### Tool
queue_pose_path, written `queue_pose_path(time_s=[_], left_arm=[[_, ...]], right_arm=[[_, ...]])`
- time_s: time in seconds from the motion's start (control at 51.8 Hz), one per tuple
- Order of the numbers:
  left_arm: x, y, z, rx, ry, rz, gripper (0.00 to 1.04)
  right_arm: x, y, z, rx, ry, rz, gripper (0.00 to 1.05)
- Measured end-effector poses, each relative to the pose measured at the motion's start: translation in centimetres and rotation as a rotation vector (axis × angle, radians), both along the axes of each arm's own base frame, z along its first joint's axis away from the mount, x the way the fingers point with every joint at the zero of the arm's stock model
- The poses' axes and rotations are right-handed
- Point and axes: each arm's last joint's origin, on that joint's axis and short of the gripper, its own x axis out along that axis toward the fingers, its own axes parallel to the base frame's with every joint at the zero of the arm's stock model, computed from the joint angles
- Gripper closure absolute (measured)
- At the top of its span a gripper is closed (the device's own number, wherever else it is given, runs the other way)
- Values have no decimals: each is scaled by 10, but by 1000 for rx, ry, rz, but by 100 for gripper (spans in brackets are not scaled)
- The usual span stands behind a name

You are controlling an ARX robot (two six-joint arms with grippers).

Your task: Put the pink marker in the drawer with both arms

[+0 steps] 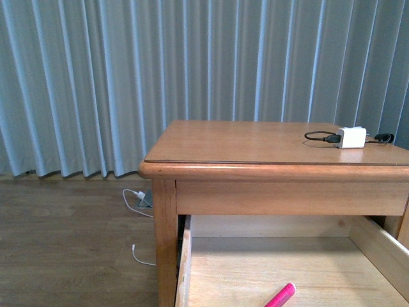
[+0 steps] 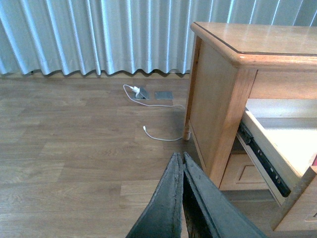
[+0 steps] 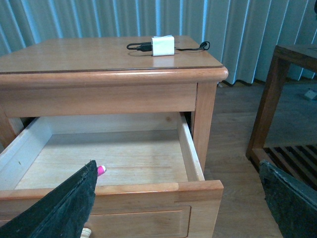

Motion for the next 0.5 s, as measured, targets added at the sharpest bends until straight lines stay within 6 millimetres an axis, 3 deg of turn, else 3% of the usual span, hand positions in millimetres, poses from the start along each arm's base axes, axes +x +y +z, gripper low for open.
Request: queue_pose_path(time_s=[0.289, 0.347, 0.425, 0.502], left_arm=[[0, 0, 0, -1, 0, 0, 100], [0, 0, 0, -1, 0, 0, 91], [0, 0, 0, 0, 0, 0, 72], [0, 0, 0, 0, -1, 0, 59]], right_arm=[[0, 0, 0, 0, 0, 0, 8], [1, 0, -1, -7, 77, 29, 8], [5, 0, -11, 10, 334, 61, 8], [9, -1, -21, 45, 479, 79, 8]])
